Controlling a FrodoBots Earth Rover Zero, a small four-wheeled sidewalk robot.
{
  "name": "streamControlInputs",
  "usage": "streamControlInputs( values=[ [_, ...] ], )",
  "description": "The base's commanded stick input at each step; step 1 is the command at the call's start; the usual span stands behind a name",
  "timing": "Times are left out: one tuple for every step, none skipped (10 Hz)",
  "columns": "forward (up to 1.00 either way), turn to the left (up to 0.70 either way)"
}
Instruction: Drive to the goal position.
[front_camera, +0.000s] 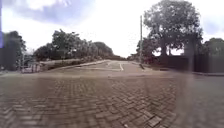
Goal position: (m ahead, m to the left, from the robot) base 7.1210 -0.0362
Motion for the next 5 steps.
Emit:
streamControlInputs(
  values=[
    [0.7,0.0],
    [0.7,0.0],
    [0.7,0.0],
    [0.7,0.0],
    [0.7,0.0]
  ],
)
